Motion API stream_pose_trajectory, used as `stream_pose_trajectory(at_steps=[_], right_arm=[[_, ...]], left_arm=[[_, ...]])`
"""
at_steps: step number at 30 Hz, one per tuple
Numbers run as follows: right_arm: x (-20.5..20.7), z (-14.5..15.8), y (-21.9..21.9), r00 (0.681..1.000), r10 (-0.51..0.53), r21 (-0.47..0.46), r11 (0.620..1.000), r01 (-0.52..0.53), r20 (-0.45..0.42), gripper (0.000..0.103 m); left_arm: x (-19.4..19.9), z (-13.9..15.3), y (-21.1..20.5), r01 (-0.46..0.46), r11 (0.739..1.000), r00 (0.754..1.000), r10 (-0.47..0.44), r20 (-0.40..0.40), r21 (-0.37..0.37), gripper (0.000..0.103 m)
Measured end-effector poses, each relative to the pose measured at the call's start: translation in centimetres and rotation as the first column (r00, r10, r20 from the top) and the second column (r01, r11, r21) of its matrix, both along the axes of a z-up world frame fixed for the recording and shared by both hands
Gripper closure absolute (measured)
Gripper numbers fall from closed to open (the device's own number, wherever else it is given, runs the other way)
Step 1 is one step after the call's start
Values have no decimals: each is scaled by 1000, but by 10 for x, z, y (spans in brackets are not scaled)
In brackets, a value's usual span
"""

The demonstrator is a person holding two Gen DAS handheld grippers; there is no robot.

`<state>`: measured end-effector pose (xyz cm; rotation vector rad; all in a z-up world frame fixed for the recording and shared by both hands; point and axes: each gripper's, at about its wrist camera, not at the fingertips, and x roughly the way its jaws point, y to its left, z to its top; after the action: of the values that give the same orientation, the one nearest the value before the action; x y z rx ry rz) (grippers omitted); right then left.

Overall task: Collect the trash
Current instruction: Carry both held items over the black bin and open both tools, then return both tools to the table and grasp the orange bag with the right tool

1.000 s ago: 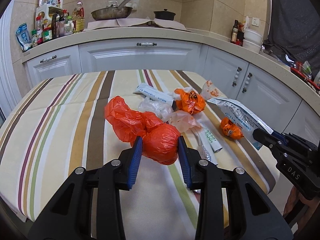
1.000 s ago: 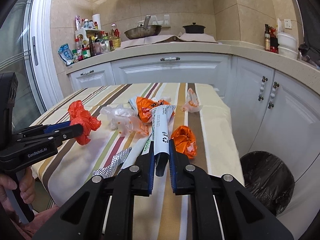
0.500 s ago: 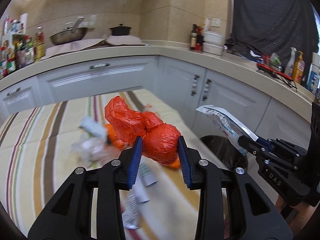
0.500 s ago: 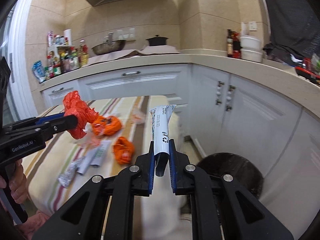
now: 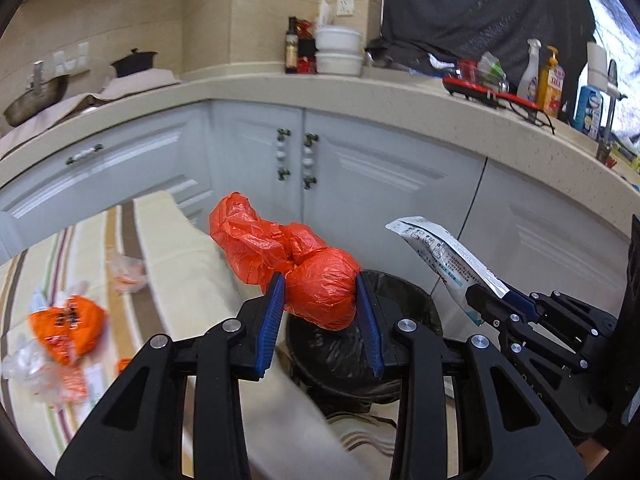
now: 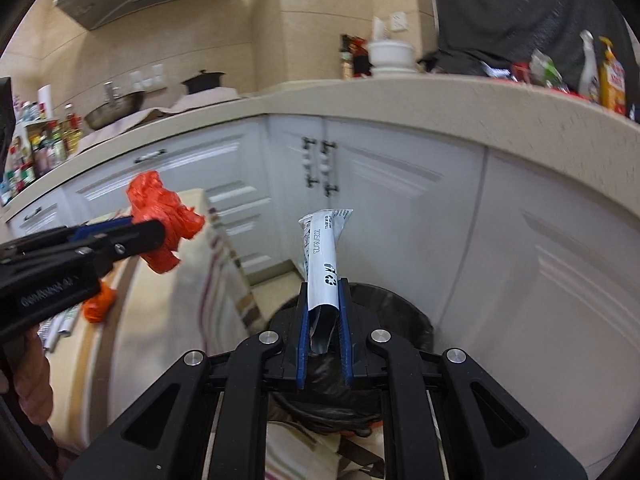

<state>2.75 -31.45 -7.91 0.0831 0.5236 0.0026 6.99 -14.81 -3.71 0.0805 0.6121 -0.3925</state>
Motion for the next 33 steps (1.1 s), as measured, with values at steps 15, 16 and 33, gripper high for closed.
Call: stream_pose_trajectory(at_steps=[15, 16, 33], right_arm=[[51, -50, -50, 994, -69, 75, 994, 75, -80, 65], [51, -51, -53, 993, -76, 82, 993, 83, -86, 64], [30, -7, -14, 1000, -26, 76, 997, 25, 12, 42]], left_arm=[[66, -48, -66, -44, 996, 991, 53, -126, 73, 49], [66, -48, -66, -43, 996, 991, 52, -125, 73, 47], [24, 10, 10, -138, 989, 990, 139, -2, 46, 26]])
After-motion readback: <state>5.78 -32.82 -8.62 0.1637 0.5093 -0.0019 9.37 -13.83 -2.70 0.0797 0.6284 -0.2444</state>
